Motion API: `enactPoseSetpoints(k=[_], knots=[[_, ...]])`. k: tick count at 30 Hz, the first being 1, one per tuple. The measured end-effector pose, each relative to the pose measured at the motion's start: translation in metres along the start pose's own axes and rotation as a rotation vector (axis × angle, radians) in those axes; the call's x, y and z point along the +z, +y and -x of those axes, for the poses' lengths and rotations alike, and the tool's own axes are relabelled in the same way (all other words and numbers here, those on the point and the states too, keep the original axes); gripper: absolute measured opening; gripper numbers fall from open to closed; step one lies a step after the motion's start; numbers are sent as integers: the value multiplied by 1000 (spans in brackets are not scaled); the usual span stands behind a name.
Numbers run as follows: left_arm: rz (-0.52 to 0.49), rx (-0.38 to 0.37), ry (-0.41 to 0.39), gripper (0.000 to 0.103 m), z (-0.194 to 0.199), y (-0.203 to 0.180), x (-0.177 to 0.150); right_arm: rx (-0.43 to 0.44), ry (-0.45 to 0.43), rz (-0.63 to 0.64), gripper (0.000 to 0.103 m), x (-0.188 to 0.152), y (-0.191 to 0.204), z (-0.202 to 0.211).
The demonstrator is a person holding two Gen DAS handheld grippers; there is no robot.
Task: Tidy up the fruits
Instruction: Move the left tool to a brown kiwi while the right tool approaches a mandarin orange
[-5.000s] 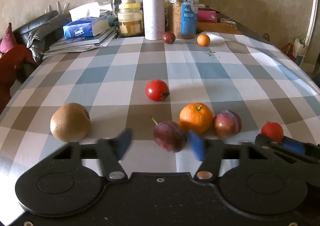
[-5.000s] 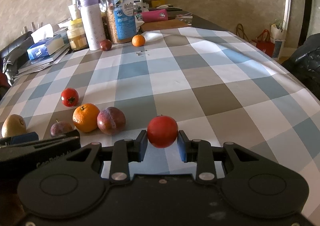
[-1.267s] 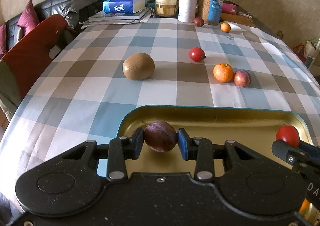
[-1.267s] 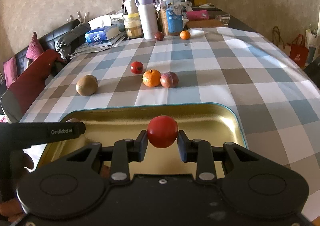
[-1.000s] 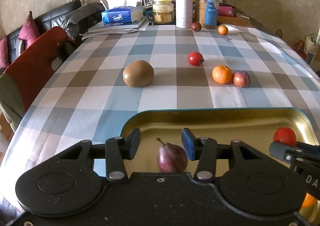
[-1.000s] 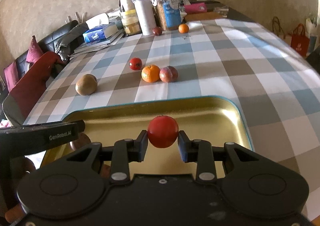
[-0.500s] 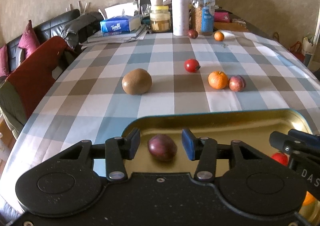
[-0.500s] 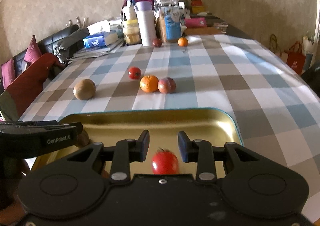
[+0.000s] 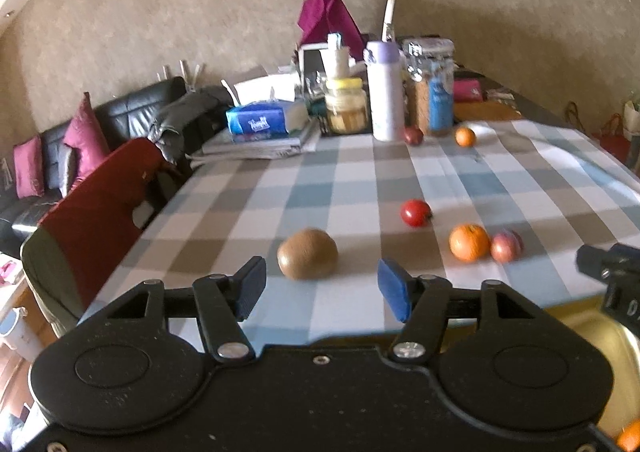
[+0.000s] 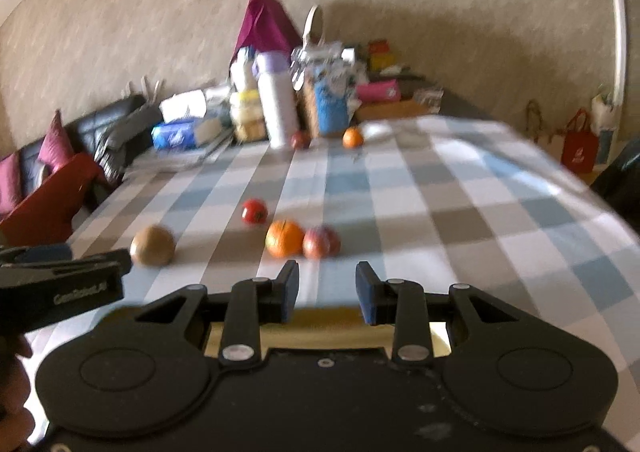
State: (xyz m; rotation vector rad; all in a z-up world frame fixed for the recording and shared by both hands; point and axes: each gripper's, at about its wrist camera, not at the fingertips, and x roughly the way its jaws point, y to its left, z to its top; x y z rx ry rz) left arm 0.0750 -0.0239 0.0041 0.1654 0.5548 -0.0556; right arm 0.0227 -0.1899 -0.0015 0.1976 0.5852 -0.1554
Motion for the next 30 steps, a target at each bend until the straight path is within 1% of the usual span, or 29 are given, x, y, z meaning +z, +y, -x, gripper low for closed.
enactPoseSetpoints(k=[3,7,12,17,22,27,30], knots=[[23,20,-13,66,-9,4,7,-20,-53,-2,35,9,2,-6],[54,46,-28,66,-20,9,13,-13,-66,-27,35,24,2,-21],[63,77,-14,66,-37,11,15,-7,-86,-78,35,37,0,-43],[62,88,14,66,-52,10,11,-31,-52,-96,35,44,0,-69],[71,56,52,66,-63,9,8,-12,-27,-58,35,46,7,-88],[90,56,70,66,-72,8,10,4,18,-66,33,47,15,-108],[97,52,84,66,-78,8,9,12,20,-72,33,45,17,-117]])
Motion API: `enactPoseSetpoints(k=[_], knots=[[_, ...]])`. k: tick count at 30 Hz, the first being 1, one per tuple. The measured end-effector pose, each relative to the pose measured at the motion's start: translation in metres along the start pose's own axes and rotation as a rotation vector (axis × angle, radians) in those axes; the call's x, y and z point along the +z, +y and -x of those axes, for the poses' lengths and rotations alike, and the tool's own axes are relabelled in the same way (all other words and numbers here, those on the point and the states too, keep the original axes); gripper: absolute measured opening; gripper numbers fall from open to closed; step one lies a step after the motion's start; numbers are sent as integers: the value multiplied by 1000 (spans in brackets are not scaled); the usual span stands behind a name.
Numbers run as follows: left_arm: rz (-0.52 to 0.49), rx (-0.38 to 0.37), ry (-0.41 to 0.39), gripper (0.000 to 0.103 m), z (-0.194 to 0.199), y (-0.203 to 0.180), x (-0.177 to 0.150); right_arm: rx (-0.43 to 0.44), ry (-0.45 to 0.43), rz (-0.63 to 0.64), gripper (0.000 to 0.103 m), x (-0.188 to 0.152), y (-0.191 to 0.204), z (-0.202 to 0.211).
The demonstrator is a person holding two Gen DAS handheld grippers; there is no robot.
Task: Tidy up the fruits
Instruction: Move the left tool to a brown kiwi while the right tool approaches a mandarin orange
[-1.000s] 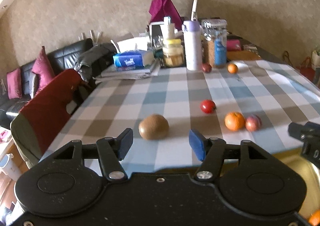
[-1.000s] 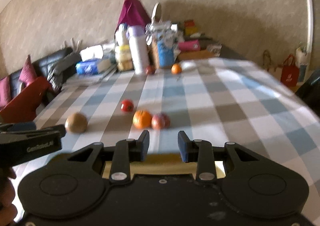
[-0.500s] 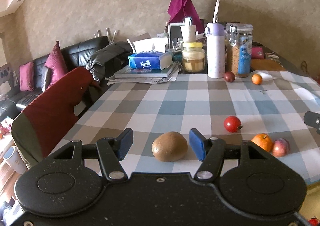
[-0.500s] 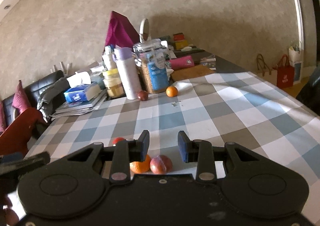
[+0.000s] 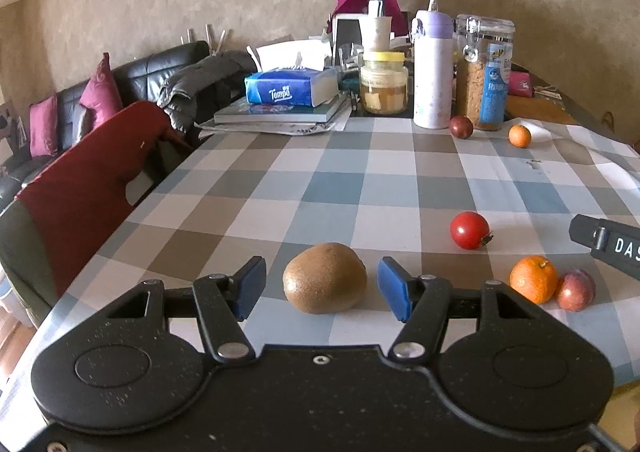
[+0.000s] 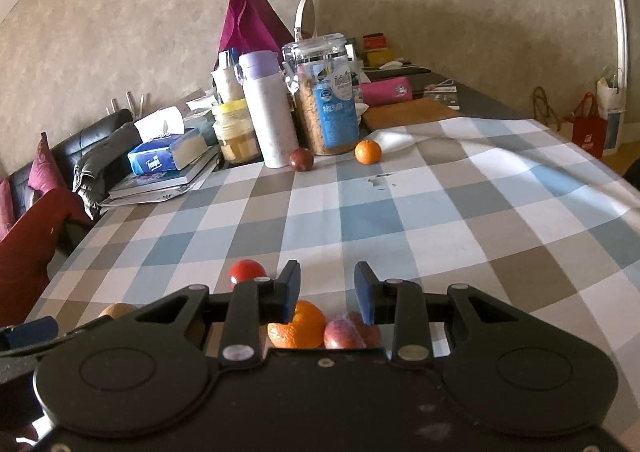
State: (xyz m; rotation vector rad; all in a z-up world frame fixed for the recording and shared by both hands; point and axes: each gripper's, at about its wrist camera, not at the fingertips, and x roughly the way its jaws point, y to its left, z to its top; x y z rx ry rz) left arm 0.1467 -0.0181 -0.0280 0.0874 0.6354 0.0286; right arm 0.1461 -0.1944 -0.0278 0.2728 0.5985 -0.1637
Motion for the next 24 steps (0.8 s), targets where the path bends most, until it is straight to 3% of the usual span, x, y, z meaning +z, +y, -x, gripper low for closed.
enactPoseSetpoints(k=[8,12,24], knots=[[63,-26,64,66,-22,0,3,3,-18,-21,33,-3,-1,-8],[88,-22,47,66,-27,-4,5,4,-37,-20,33,-4,-1,-7],[130,26,-3,66,-30,7,-1,56,38,27,33,-8,8,-15]])
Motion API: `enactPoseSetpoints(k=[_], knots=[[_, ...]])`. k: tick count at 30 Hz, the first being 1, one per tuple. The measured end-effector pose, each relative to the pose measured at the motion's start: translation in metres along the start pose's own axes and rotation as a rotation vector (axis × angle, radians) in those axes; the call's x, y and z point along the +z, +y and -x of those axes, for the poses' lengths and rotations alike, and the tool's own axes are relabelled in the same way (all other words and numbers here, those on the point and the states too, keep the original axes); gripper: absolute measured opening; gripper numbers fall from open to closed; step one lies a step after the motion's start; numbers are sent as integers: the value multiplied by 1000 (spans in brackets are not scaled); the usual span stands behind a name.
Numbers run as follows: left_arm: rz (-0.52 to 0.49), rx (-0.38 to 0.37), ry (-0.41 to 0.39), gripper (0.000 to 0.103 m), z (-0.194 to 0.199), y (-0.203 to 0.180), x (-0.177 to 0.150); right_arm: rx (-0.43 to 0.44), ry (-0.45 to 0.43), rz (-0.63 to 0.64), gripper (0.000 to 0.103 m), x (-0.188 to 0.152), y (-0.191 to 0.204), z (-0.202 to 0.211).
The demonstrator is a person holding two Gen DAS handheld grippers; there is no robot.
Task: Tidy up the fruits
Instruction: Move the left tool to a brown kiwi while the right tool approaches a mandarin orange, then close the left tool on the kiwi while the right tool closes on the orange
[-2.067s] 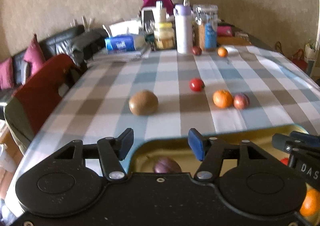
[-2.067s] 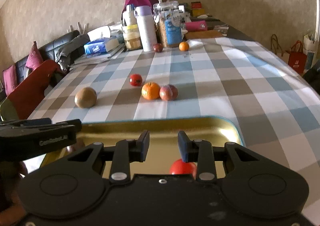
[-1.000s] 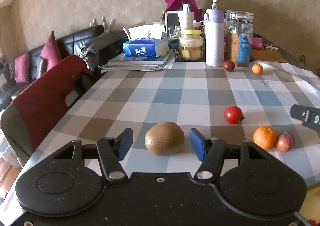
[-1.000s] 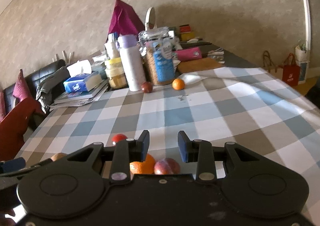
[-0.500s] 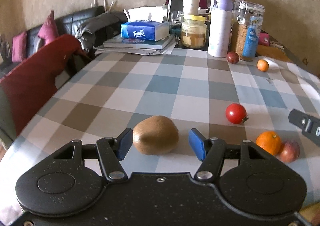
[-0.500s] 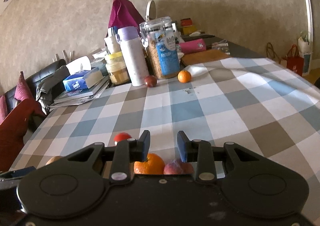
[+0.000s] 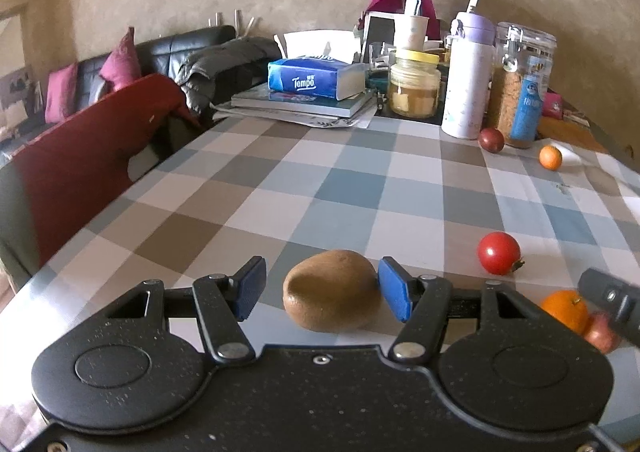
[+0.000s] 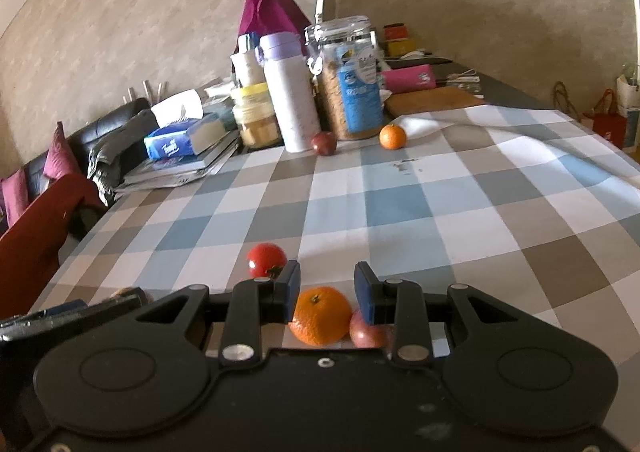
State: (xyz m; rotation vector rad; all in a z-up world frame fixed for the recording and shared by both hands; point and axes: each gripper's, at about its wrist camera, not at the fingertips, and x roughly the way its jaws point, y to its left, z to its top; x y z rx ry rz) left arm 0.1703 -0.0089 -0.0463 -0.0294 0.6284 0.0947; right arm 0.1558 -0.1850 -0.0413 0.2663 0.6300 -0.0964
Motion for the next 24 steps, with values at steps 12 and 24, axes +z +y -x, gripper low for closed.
enactPoseSetpoints(k=[12,24], knots=[[-65,2,2,66,0,-11,-4,28,74,-29,32,-1,-4,-8],[-15,-19,28,66,-4,-3,-3,18,91,74,32,-7,9,-7]])
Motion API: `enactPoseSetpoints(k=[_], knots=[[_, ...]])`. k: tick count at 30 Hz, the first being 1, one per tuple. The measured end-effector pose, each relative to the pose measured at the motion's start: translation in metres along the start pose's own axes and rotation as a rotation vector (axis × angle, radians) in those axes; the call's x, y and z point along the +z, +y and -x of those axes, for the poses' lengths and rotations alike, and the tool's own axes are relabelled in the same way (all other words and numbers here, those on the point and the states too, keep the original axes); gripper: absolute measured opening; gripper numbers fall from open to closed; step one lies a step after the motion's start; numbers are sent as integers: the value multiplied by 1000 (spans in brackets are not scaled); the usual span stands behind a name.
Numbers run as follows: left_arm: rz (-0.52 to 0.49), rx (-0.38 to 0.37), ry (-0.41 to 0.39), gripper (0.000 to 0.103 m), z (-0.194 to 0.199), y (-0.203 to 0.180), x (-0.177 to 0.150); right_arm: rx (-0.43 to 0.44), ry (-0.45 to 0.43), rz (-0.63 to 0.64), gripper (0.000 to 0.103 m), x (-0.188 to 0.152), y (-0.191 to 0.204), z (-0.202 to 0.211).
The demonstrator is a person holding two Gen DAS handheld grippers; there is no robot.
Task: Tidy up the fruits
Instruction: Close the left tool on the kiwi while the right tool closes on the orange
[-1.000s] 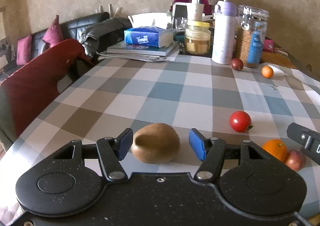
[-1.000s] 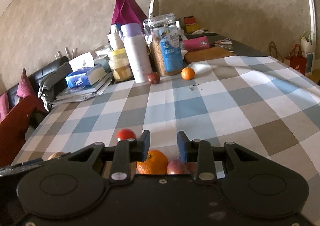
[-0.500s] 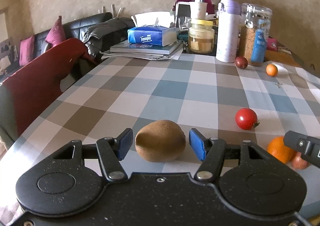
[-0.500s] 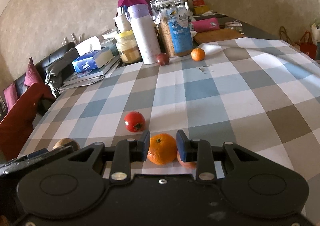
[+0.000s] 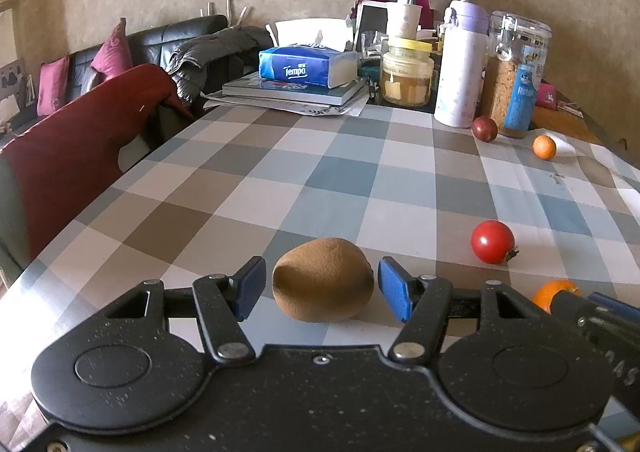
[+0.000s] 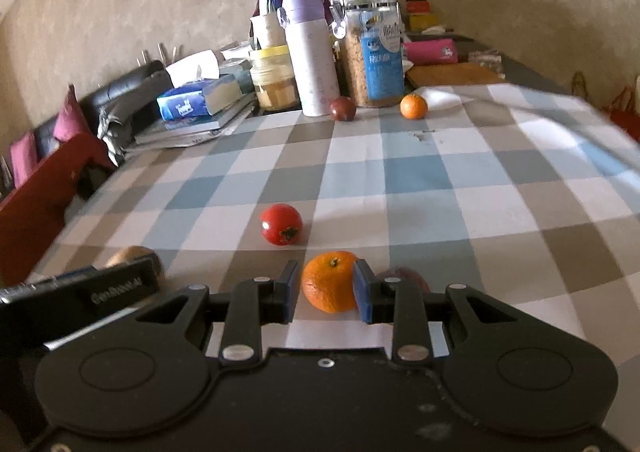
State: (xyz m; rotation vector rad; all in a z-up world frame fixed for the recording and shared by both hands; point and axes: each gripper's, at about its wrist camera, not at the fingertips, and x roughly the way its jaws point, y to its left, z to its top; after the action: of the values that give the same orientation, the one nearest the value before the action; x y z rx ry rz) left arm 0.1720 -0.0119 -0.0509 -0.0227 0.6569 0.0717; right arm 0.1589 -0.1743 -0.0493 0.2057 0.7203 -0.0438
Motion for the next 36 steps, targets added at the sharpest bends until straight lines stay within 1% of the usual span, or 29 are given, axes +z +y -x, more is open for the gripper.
enactPoseSetpoints(k=[3,4,7,15,17,20,23,28,33,36], knots=[[-8,-6,-1,66,0,-1,-1,-27,-2,44,31,-2,5,-1],[-12,-6,-1,66,0,-2,-1,-32,-4,52,33,-3,6,-2],[-16,-7,2,66,0,-3,-1,-51,-13,85,34,-4,11,-4],[-14,-7,4,66,-1,-3,-2,-82,-23,86,34,-3,11,-9],[-11,-9,6,66,-1,-2,-2,-84,-10,83,40,-3,12,-11],[-4,-14,13,66,-2,-1,-1,-90,37,74,44,-2,12,-18],[2,-18,19,66,-2,0,-1,-104,43,91,44,-1,16,-21],[5,-19,24,66,-3,1,-2,-121,19,108,43,-4,19,-23],[-10,-8,31,66,-4,-2,-2,-83,18,76,41,-2,13,-21],[-7,-2,47,66,-8,-1,-2,-86,12,65,41,-2,12,-20]])
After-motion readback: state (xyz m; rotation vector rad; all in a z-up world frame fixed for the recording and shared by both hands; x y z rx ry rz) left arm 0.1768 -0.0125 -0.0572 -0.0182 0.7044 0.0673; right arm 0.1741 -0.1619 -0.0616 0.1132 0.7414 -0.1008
